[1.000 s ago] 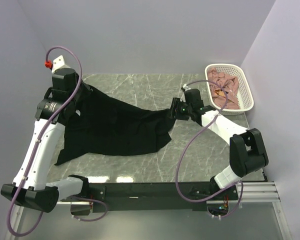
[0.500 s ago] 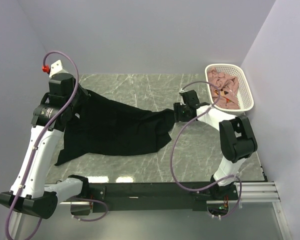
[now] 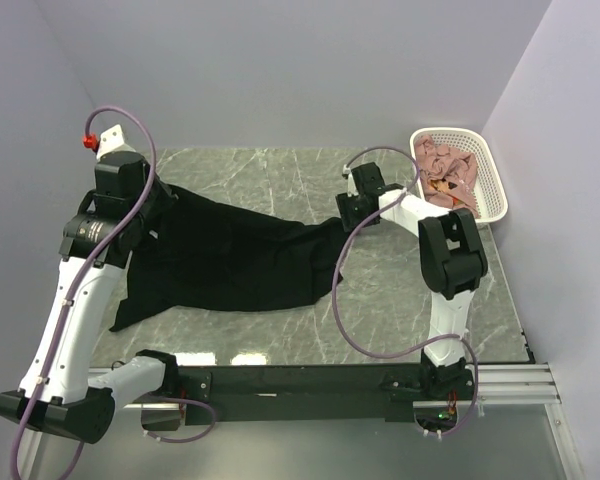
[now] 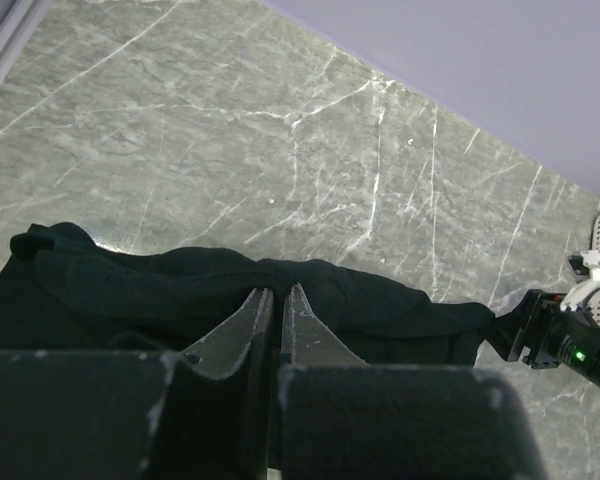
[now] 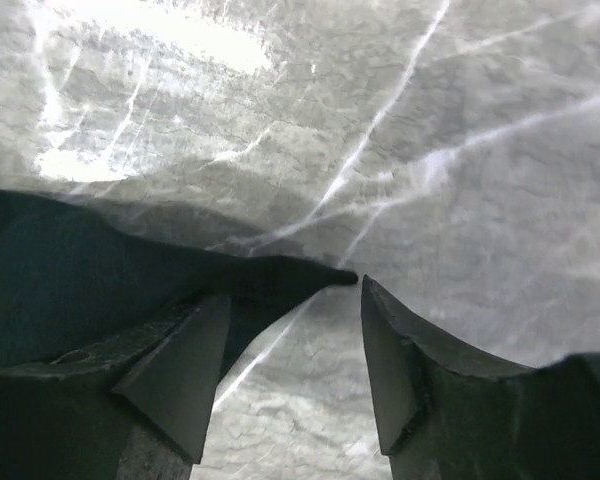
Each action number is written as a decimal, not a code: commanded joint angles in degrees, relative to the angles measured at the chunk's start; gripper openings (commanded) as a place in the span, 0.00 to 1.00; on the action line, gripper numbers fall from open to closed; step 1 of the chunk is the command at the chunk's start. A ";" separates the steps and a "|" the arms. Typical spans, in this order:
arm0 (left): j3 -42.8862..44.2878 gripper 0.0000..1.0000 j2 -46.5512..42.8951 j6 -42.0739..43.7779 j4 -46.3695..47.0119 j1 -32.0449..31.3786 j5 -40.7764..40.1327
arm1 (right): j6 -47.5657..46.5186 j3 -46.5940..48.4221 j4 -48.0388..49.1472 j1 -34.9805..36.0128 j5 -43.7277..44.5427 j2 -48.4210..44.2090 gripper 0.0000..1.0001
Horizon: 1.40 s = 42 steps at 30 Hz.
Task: Fold and stack the t-shirts
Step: Flatten the tshirt out
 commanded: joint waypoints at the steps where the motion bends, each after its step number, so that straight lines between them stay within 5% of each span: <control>1: 0.33 0.07 -1.86 1.90 1.31 0.59 -1.09 | -3.63 3.87 -3.82 -0.20 -0.88 2.10 0.61; 4: 0.59 0.07 -2.12 2.42 0.35 0.76 -1.53 | -4.51 4.58 -4.78 -0.20 -1.76 3.16 0.51; 13: 1.21 0.06 -4.84 2.86 -2.73 1.11 -3.37 | -4.78 -0.15 -2.24 -0.38 -3.17 -0.87 0.00; 22: 2.70 0.05 -10.03 1.63 -8.01 1.11 -4.25 | 3.92 -9.04 -4.52 -0.81 6.05 -16.06 0.00; 27: 3.49 0.05 -8.63 1.98 -3.38 1.11 -3.90 | 7.96 -5.97 -8.04 -1.78 13.26 -24.59 0.00; 32: 11.21 0.03 4.33 4.35 7.53 1.29 -4.95 | 9.02 14.91 -14.61 -3.89 17.66 -20.50 0.00; 36: 34.16 0.03 19.99 3.84 9.93 3.57 -3.82 | 9.38 41.75 -20.68 -4.68 20.55 -12.07 0.00; 39: 53.77 0.03 31.61 -0.99 5.80 7.08 1.88 | 8.50 55.68 -21.23 -4.95 22.93 -8.98 0.00; 42: 55.46 0.02 32.96 -7.58 12.00 11.39 14.62 | 6.83 55.48 -13.45 -5.03 26.35 -14.55 0.00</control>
